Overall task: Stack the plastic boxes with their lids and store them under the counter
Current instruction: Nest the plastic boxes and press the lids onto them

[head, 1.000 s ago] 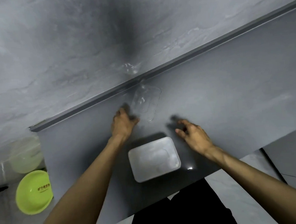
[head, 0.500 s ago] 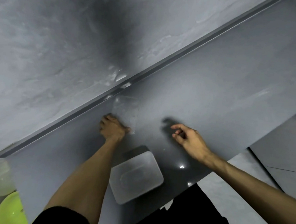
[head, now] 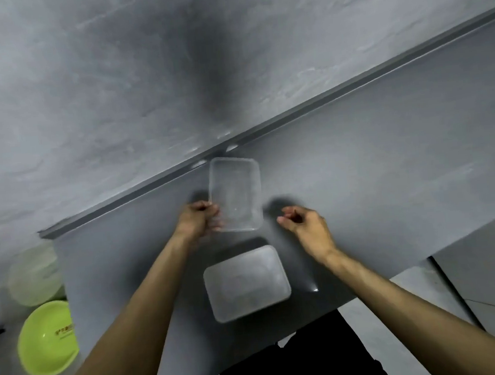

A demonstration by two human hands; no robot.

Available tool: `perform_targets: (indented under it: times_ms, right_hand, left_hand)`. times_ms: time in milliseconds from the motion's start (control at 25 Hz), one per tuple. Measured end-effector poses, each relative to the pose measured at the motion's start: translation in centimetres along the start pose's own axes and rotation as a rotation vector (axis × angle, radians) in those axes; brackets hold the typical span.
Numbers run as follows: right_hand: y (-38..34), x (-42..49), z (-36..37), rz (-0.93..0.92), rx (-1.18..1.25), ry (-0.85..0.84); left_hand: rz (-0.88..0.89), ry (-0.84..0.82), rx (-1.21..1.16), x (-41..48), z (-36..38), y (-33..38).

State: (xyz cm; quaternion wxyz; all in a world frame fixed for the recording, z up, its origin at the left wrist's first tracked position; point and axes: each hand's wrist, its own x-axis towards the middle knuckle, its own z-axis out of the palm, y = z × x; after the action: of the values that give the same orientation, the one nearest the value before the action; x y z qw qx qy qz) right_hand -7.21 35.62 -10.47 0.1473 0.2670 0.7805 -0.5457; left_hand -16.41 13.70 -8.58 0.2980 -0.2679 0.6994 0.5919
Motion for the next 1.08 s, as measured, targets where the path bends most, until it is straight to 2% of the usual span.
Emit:
perform_targets:
  times_ms: [120,160,240,360,440,520,640,840,960,1080]
  right_hand:
    - [-2.8,-0.7,3.0,0.183,0.587,-0.087]
    - [-3.4,-1.0,3.7,0.198,0.718,-0.104]
    - [-4.3,-1.7,4.6,0.178,0.804,-0.107]
    - [-4.8,-3.3,5.4,-0.009,0.613,-0.067]
    - [-4.7,-4.2,5.2,-0.206,0.401,-0.041]
    - [-4.3,-4.8,4.9,-0.408,0.133,0.008]
    - [-3.8,-5.6,5.1,-0.682,-0.228,0.019]
    - [-3.6,-7.1,5.0,-0.976,-0.38,0.017]
    - [-3.1,-7.5,4.5,-1.082,-0.554,0.002]
    - [-1.8,-7.5,3.7,-0.942,-0.619,-0.017]
  left_hand:
    - [0.015,-0.089,-0.034,-3.2,-1.9,-0.8]
    - [0.015,-0.118,-0.05,-3.9,-2.3,-1.4]
    - [0.013,-0.135,-0.056,-5.0,-2.5,-2.3]
    - [0.088,0.034,0.049,-6.0,-3.6,-3.8]
    - [0.103,0.098,-0.014,-6.6,-4.5,-4.4]
    - [0.053,0.003,-0.174,-7.6,-5.2,-4.3]
    - [-0.014,-0.175,-0.286,-8.5,-5.5,-4.0]
    - [-0.066,-0.226,-0.501,-9.0,-6.8,-3.7]
    - [0.022,-0.189,-0.406,-9.2,-7.4,-4.3]
    - [0.054,-0.149,-0.253,-9.4,-7.0,-5.6]
